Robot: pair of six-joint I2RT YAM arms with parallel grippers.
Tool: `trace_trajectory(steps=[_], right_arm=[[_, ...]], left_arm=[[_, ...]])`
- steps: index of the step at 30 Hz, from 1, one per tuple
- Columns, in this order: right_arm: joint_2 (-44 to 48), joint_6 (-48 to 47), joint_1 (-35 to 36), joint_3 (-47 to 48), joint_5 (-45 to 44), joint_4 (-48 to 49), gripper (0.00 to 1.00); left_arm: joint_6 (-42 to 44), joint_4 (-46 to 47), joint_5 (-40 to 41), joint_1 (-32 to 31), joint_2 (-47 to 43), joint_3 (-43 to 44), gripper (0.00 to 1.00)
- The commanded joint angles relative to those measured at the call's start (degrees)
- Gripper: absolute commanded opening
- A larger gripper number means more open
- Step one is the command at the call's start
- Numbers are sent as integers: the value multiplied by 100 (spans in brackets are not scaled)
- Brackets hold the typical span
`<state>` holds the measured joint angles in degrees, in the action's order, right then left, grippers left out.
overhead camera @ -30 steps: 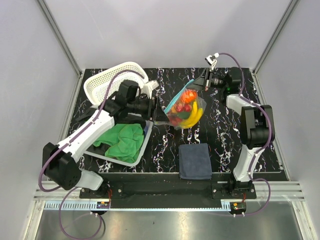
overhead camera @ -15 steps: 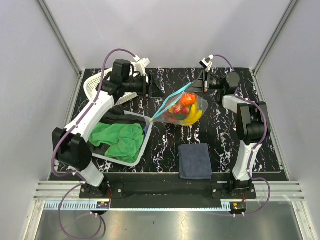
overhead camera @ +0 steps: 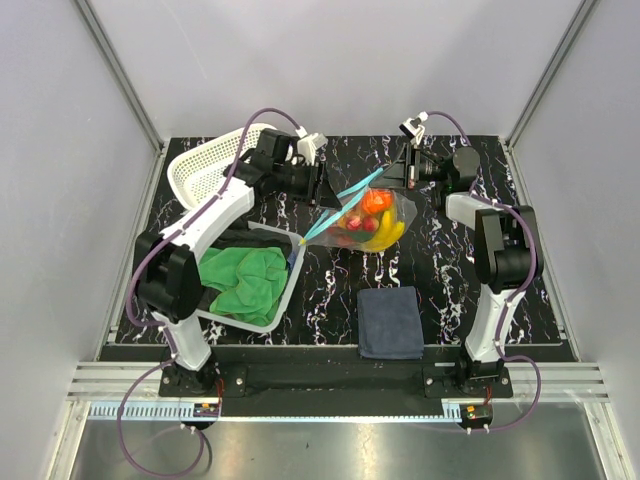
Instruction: Open the zip-top bag and remove the fake food
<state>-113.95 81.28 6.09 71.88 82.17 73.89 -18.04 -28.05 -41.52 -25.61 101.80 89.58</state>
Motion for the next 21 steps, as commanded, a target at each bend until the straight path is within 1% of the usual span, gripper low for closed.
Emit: trace_trajectory(steps=[1,2,3,4,5,6,7,8,9,10,11,12,14,15,16,17,18,20,21], right_arm=[[523,-689,86,-77,-131,-153,0],[662,-927,86,-103,-183,-817,0],[777,-1251,86,-130,-384,-1406,0],[908,-2333,86,-121,-560,-2239,0],[1197,-3014,103,-52,-753,-4161,0],[1330,-3734,129,227,-1242,-5216,2],[1436,-5021,182,422,-1569,-6210,6],[1507,-5321,200,589,-1825,-7325,14],[1542,-5393,200,739,-2219,-7667,17],[1577,-5429,182,801,-2397,-7940,20],[1639,-5499,200,880,-2581,-8612,33],[1674,-5543,200,1037,-3158,-8985,40],[1832,-5561,191,1135,-3645,-9818,57],[1876,-5552,200,1223,-4056,-10067,99],[1929,-5587,200,1310,-4330,-10339,100],[1981,-5553,200,1451,-4672,-11064,100],[1991,-5430,200,1730,-5284,-11411,100],[2069,-5167,191,1891,-5676,-12148,100],[2079,-5026,191,1996,-5790,-12326,99]], left_arm=[[-23,-113,284,3,287,385,32],[-50,-139,267,3,349,385,21],[-76,-130,241,3,358,393,14],[-146,-139,214,3,376,376,6],[-190,-139,206,3,341,350,0],[-226,-139,214,-14,315,341,0],[-322,-139,301,-23,279,323,0],[-401,-148,363,-23,183,306,0],[-489,-122,416,-32,139,253,0],[-672,-78,477,-58,104,218,0],[-796,-51,530,-67,-10,174,0],[-910,10,565,-85,-63,122,0],[-1314,326,557,-120,-256,-133,0],[-1464,431,592,-138,-327,-221,0],[-1744,554,618,-155,-397,-422,0],[-1886,747,645,-164,-493,-493,0],[-2009,836,662,-173,-529,-564,0],[-2361,1134,601,-190,-591,-704,0],[-2484,1240,540,-182,-582,-723,0]])
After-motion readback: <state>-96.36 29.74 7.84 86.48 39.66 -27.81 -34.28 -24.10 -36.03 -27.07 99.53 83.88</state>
